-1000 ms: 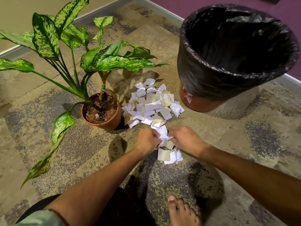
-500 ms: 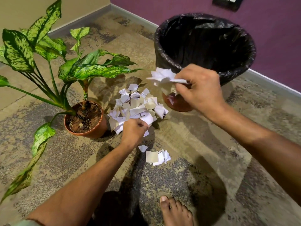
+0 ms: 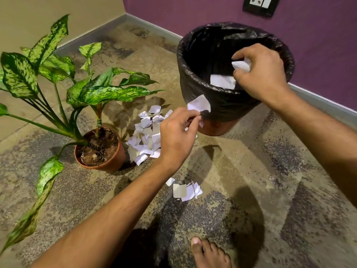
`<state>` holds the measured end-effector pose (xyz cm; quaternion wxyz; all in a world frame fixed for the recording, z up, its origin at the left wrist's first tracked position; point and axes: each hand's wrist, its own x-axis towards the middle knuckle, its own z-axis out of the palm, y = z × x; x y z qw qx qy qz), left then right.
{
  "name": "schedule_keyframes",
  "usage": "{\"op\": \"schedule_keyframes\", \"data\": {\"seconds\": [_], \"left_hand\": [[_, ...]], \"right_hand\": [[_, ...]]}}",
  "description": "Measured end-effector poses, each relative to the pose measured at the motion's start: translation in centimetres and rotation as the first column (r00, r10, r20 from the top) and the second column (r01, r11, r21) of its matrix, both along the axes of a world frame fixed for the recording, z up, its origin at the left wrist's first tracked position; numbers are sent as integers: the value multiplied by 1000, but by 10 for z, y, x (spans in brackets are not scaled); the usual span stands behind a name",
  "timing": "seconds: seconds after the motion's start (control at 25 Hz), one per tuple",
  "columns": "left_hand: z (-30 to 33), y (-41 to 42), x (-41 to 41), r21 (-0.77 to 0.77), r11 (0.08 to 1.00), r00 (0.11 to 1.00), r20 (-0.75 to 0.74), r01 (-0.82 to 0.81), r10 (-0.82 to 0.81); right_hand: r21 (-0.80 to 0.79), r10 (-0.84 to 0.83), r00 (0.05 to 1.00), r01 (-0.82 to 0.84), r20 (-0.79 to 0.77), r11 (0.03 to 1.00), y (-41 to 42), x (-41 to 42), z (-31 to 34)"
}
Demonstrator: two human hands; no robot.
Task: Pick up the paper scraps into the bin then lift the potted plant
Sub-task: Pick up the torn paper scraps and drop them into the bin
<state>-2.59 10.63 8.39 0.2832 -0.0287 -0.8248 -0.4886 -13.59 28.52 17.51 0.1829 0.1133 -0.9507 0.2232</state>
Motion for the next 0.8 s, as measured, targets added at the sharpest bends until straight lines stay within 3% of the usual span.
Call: {"op": "schedule_keyframes", "data": {"seconds": [0.2, 0.36, 0.44, 0.56, 0.68, 0.8], "left_hand": [[52, 14, -31, -21, 1000, 1000, -15, -18, 18], [88, 20, -64, -221, 970, 985, 162, 101, -65], [94, 19, -66, -286, 948, 983, 156, 140, -98], [84, 9, -56, -261, 955, 989, 86, 139, -121], [51, -7, -32, -173, 981, 994, 83, 85, -72], [1, -26, 3, -301, 949, 988, 146, 93, -50]], "right_hand": [[-36, 32, 999, -33, -25, 999, 3, 3, -1], [-73, 44, 999, -43, 3, 996, 7, 4, 3], [-87, 41, 999, -42, -17, 995, 8, 7, 5], [-123, 69, 987, -87, -144, 989, 4, 18, 5], [-162, 190, 929, -250, -317, 955, -11, 35, -3], [-154, 377, 866, -443, -327, 883, -35, 61, -38]]}}
